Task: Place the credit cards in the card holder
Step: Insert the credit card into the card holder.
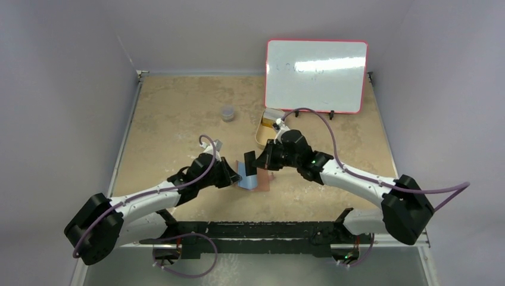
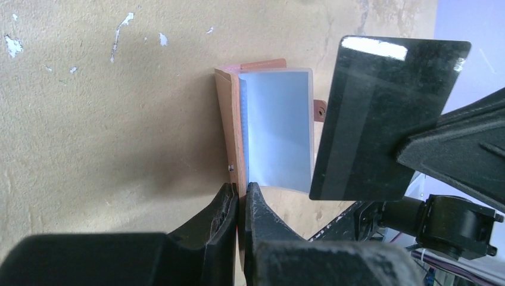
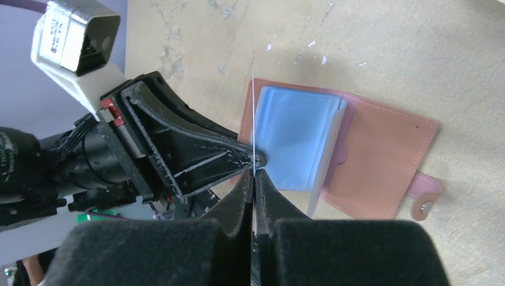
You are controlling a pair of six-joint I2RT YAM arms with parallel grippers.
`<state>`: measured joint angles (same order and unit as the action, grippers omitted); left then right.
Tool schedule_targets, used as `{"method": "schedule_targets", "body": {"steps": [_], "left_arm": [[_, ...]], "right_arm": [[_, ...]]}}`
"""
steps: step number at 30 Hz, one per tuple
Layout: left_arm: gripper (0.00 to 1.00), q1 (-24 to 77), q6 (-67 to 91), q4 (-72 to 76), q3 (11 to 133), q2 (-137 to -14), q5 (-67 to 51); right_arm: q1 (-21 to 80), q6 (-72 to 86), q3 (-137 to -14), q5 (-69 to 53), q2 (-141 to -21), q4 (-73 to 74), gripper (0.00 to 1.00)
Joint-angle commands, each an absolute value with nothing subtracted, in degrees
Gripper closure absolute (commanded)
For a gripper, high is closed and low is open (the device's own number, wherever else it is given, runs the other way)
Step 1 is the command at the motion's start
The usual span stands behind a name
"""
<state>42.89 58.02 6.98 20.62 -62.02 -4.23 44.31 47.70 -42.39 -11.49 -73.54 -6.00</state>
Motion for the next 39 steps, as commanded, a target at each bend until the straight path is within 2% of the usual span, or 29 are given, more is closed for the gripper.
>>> {"method": "schedule_targets", "body": {"steps": [1, 10, 19, 22, 28, 39], "left_arm": [[0.98, 43.1, 58.6, 11.0, 20.2, -63.0, -3.3], [0.82, 43.1, 56.5, 6.1, 21.0, -62.0, -0.5], [0.76, 43.1, 54.2, -3.8, 22.5, -58.6, 6.9], [0.79, 43.1, 54.5, -1.3, 21.5, -58.3, 5.5], [1.0, 43.1, 54.8, 2.2, 20.5, -61.8, 2.7], [1.0, 43.1, 54.0, 3.7, 19.5, -64.9, 3.0]], "right_arm": [[44.3, 49.8, -41.1, -8.7, -74.6, -9.8, 1.0], [44.1, 47.4, -37.9, -9.7, -80.0, -10.3, 1.0], [43.0, 47.1, -34.9, -9.6, -82.1, -12.6, 1.0], [42.7, 47.2, -34.1, -10.7, -82.8, -14.0, 1.0], [42.3, 47.4, -33.5, -11.5, -82.9, -15.0, 1.0], [39.9, 49.1, -29.3, -18.2, -81.8, -23.4, 1.0]]}}
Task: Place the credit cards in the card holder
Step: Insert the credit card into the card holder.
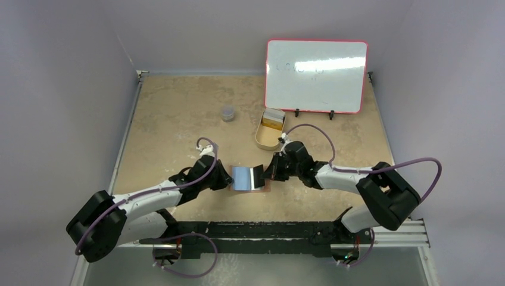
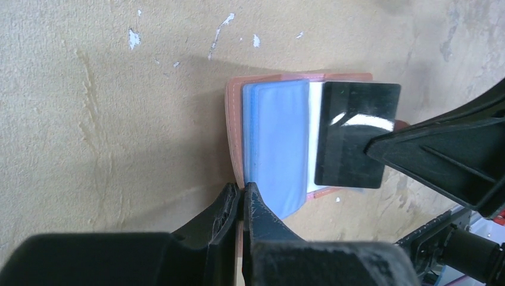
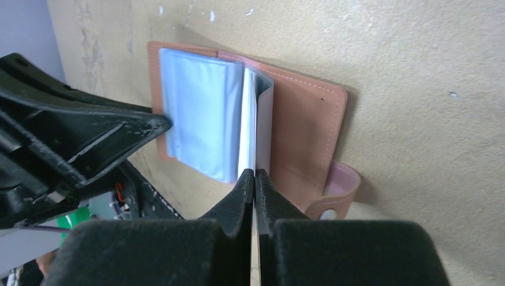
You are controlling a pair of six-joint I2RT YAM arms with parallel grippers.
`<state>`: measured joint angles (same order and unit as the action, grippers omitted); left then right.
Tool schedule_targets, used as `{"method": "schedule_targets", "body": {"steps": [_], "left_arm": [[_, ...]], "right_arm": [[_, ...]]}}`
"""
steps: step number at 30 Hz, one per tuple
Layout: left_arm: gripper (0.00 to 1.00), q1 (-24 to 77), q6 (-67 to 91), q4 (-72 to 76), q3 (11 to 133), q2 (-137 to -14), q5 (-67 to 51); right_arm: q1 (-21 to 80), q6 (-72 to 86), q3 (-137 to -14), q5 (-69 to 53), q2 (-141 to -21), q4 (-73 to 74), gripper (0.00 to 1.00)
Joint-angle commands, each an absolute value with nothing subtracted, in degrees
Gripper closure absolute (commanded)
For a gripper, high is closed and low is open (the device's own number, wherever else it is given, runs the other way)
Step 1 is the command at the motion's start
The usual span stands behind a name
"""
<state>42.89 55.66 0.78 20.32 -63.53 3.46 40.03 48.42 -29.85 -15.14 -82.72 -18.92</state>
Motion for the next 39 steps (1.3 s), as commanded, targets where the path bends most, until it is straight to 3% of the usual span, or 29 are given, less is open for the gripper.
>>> {"method": "schedule_targets", "body": {"steps": [1, 39], "left_arm": [[1.0, 43.1, 53.9, 3.9, 19.6, -65.2, 3.0], [1.0, 43.1, 55.1, 6.9, 17.9, -67.4, 1.8]], "right_arm": [[39.9, 49.4, -29.2, -18.6, -81.8, -24.0, 1.0], [40.0, 53.7, -28.2, -16.9, -87.7, -31.2, 1.0]]}}
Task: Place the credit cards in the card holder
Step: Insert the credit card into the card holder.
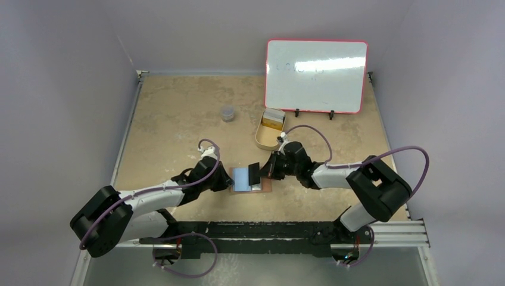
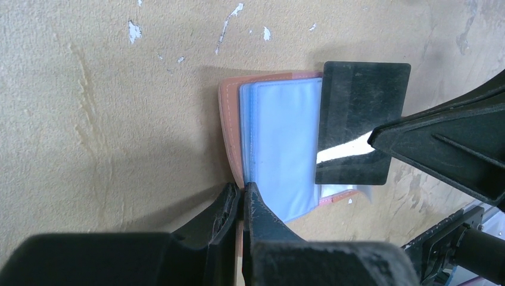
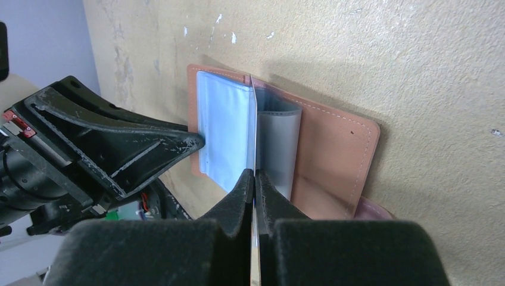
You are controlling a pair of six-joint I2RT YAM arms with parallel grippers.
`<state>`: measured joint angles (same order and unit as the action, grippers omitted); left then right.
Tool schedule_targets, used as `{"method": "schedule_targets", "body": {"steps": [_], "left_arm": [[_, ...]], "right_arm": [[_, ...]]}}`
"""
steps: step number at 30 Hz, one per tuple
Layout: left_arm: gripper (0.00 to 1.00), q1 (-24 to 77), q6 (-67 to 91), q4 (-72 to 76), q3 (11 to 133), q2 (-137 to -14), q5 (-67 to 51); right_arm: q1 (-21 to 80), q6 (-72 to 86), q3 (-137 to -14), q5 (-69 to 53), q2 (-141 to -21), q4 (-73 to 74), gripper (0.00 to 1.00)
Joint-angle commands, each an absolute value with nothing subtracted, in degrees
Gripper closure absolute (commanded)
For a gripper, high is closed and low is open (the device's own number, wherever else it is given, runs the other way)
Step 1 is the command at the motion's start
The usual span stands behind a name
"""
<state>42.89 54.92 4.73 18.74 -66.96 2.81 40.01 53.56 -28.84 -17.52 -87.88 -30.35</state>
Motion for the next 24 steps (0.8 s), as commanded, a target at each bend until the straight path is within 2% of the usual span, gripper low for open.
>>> {"method": "schedule_targets", "body": {"steps": [1, 18, 24], "left_arm": [[1.0, 43.1, 55.1, 6.8, 18.1, -67.5, 1.8], [1.0, 43.1, 55.6, 6.8, 18.0, -67.3, 2.6], [1.0, 43.1, 55.9, 7.3, 18.0, -67.5, 2.3]], "right_arm": [[40.0, 53.6, -28.2, -16.8, -87.5, -30.6, 1.0], [40.9, 53.5, -28.9, -13.7, -83.9, -22.8, 1.0], [41.6, 54.5, -28.8, -15.1, -86.3, -25.2, 1.0]]}}
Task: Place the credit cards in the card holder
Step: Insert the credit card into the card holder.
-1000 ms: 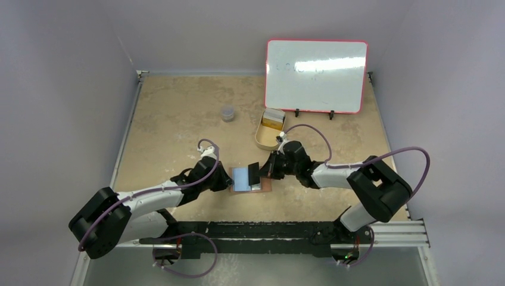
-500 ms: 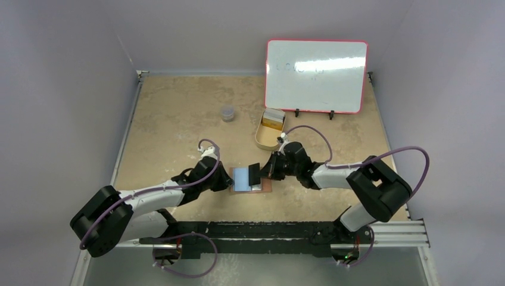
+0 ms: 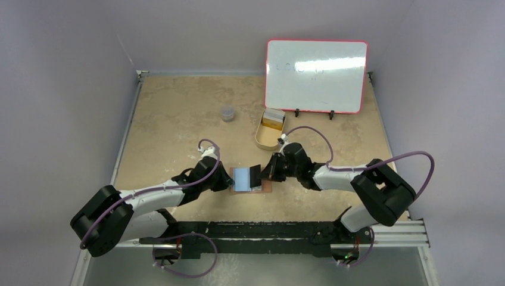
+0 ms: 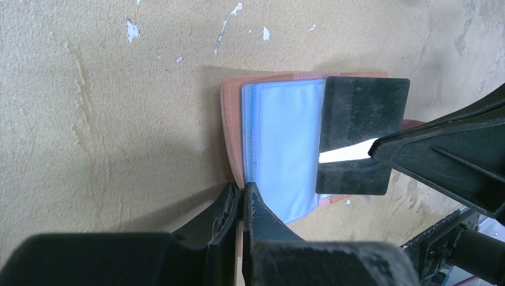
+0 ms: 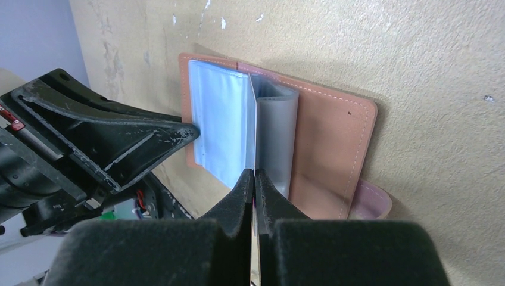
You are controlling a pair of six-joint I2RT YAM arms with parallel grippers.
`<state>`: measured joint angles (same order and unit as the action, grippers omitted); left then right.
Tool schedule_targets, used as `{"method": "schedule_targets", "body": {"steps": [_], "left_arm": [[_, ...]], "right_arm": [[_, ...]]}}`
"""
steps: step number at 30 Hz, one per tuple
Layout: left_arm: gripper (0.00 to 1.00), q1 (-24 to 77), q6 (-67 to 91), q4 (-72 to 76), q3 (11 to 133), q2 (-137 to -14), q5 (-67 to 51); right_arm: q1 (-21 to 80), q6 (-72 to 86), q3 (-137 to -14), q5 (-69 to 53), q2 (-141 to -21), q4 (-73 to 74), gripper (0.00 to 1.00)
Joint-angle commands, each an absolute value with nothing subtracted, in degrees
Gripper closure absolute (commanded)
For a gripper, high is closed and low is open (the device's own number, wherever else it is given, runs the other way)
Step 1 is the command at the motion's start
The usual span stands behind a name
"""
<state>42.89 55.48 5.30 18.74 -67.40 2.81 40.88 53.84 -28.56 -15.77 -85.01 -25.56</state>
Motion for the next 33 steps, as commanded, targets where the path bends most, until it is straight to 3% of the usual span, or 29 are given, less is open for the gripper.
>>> {"method": "schedule_targets", "body": {"steps": [1, 33], "left_arm": [[1.0, 43.1, 55.9, 7.3, 18.0, -67.5, 2.3], [1.0, 43.1, 56.7, 8.3, 17.2, -67.8, 2.5]], "right_arm": [[41.7, 54.6, -28.7, -15.5, -86.9, -25.8, 1.0], [42.9, 55.5, -28.0, -13.8, -88.8, -23.7, 1.0]]}}
